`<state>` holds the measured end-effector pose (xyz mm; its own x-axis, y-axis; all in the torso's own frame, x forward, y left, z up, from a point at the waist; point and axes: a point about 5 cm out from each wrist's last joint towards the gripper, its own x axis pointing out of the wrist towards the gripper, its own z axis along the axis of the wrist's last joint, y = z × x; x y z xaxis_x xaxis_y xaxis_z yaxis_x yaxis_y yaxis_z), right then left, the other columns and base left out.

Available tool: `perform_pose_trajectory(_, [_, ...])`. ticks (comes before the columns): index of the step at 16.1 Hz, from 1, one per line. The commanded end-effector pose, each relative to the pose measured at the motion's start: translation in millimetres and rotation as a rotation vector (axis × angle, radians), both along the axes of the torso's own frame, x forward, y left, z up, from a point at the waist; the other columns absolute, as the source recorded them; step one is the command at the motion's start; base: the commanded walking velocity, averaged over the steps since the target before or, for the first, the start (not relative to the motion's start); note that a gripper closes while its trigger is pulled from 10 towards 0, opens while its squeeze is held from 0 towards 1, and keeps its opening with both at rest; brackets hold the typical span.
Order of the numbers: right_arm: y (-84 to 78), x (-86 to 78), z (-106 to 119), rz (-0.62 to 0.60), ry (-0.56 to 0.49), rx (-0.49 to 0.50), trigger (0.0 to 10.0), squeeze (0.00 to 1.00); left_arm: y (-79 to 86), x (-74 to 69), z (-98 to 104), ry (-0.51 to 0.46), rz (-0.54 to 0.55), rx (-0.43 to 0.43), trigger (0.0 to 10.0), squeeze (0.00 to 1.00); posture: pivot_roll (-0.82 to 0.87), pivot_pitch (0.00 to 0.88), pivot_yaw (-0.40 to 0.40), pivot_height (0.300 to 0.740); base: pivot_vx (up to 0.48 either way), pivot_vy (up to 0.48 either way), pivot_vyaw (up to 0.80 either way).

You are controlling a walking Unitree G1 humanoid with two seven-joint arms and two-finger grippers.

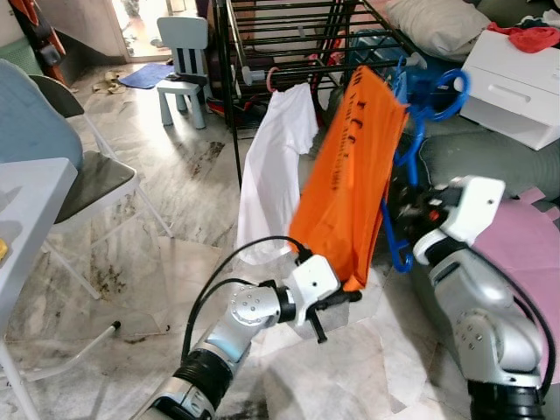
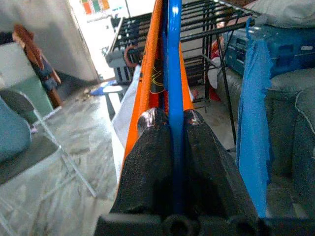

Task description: Hang hanger

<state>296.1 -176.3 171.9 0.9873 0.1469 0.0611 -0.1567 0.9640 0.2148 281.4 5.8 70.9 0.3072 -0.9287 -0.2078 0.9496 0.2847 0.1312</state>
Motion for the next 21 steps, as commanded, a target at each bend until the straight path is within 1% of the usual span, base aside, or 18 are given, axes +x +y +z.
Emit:
perform_pose_trajectory(1, [1.9,-3.0,12.1,0.008,-0.090,-0.014,10.0,0.00,1.8,-5.1,-10.2,0.054,-0.029,0.038,10.0,1.00,-0.05,0.000,-0.012,0.740,0.000,0.000,0.00])
perform_pose_trajectory(3, [3.2,-7.9,3.0,0.004,-0.086,-0.043,10.0,0.00,3.3,-5.7,-9.9,0.065,-0.035,0.026,10.0,1.00,-0.05,0.000,-0.011,0.740,0.000,0.000,0.00])
perform_pose_trajectory(5, [3.2,-11.9,-6.3,0.004,-0.093,-0.080,10.0,0.00,8.3,-4.3,-9.6,0.084,-0.049,0.025,10.0,1.00,-0.05,0.000,-0.006,0.740,0.000,0.000,0.00])
perform_pose_trajectory(6, [2.9,-12.9,-9.8,0.009,-0.090,-0.079,10.0,0.00,10.2,-3.5,-9.8,0.092,-0.051,0.025,10.0,1.00,-0.05,0.000,-0.004,0.740,0.000,0.000,0.00])
perform_pose_trajectory(7, [4.5,-15.9,-14.8,0.041,-0.087,-0.087,10.0,0.00,13.3,-2.2,-9.0,0.097,-0.057,0.027,10.0,1.00,-0.05,0.000,-0.004,0.740,0.000,0.000,0.00])
perform_pose_trajectory(8, [4.3,-17.4,-17.5,0.036,-0.084,-0.100,10.0,0.00,15.4,-1.5,-8.4,0.110,-0.055,0.018,10.0,1.00,-0.05,0.000,-0.002,0.740,0.000,0.000,0.00])
perform_pose_trajectory(9, [4.1,-20.9,-21.0,0.027,-0.106,-0.157,10.0,0.00,18.9,-0.8,-7.1,0.112,-0.059,0.015,10.0,1.00,-0.05,0.000,-0.004,0.740,0.000,0.000,0.00])
perform_pose_trajectory(10, [4.6,-24.0,-24.7,0.034,-0.113,-0.192,10.0,0.00,22.2,0.4,-5.7,0.112,-0.060,0.014,10.0,1.00,-0.05,0.000,-0.004,0.740,0.000,0.000,0.00])
perform_pose_trajectory(11, [4.9,-31.4,-30.8,0.072,-0.113,-0.218,10.0,0.00,28.9,5.4,-1.1,0.084,-0.036,0.013,10.0,1.00,-0.05,0.000,-0.004,0.740,0.000,0.000,0.00])
perform_pose_trajectory(12, [3.9,-35.9,-34.0,0.089,-0.115,-0.234,10.0,0.00,32.1,7.8,3.0,0.058,-0.043,0.016,10.0,1.00,-0.05,0.000,-0.004,0.740,0.000,0.000,0.00])
perform_pose_trajectory(13, [0.9,-43.6,-37.1,0.101,-0.131,-0.226,10.0,0.00,35.6,15.1,13.0,0.021,-0.017,0.000,10.0,1.00,-0.04,0.000,-0.004,0.740,0.000,0.000,0.00])
perform_pose_trajectory(14, [-1.4,-51.0,-39.5,0.120,-0.145,-0.213,10.0,0.00,37.6,23.0,23.1,0.005,0.029,-0.039,10.0,1.00,-0.03,0.000,-0.001,0.740,0.000,0.000,0.00])
perform_pose_trajectory(16, [-3.8,-62.9,-46.1,0.164,-0.136,-0.203,10.0,0.00,41.5,32.5,32.7,-0.024,0.099,-0.078,10.0,1.00,-0.02,0.000,0.006,0.740,0.000,0.000,0.00])
perform_pose_trajectory(17, [-6.9,-71.1,-50.0,0.195,-0.121,-0.220,10.0,0.00,44.1,37.1,38.5,-0.058,0.132,-0.092,10.0,1.00,-0.02,0.000,0.010,0.740,0.000,0.000,0.00])
perform_pose_trajectory(19, [-13.9,-82.5,-53.8,0.244,-0.093,-0.242,10.0,0.00,46.8,42.2,48.3,-0.102,0.143,-0.101,10.0,1.00,-0.02,0.000,0.013,0.740,0.000,0.000,0.00])
perform_pose_trajectory(21, [-22.0,-90.0,-55.8,0.285,-0.071,-0.267,10.0,0.00,48.5,42.9,54.5,-0.138,0.095,-0.078,10.0,1.00,-0.02,0.000,0.019,0.740,0.000,0.000,0.00])
